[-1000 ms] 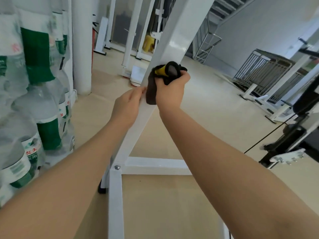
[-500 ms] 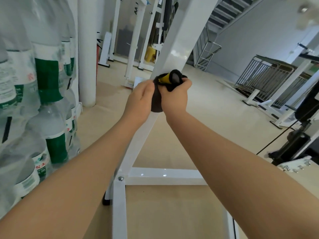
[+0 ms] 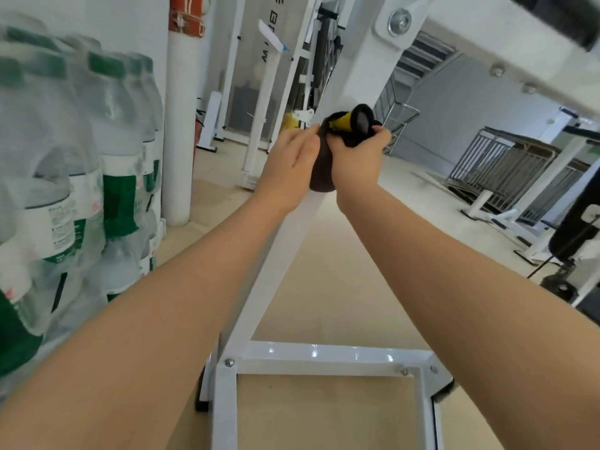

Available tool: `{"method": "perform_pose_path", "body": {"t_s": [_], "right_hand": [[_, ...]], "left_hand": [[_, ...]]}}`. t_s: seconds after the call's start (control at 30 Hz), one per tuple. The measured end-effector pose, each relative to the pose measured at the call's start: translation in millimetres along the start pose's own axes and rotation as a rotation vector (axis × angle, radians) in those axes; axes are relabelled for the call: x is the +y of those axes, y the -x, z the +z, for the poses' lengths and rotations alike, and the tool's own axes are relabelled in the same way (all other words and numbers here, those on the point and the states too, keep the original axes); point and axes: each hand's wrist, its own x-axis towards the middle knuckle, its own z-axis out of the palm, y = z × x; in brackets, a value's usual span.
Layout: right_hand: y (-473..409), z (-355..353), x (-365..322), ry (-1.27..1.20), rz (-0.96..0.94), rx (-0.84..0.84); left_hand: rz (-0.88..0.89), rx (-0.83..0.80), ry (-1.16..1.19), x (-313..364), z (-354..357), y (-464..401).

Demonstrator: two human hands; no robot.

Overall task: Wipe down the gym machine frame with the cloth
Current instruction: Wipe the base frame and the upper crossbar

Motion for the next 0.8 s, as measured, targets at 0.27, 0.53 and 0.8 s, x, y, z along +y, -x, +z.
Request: {"method": "perform_pose_path", "body": {"t_s": [0.27, 0.53, 0.8], "right_hand": [[2, -7, 3, 0.089, 0.036, -0.098], [-26, -7, -24, -0.171, 0.015, -0.061], [-54, -21, -53, -0.102, -0.044, -0.008]], "left_hand": [[-0.026, -0.036, 0.047, 13, 0, -7], [0.034, -0.062, 0.058, 26, 0, -25], [-0.059, -0.106, 0.087, 31, -7, -23]]}}
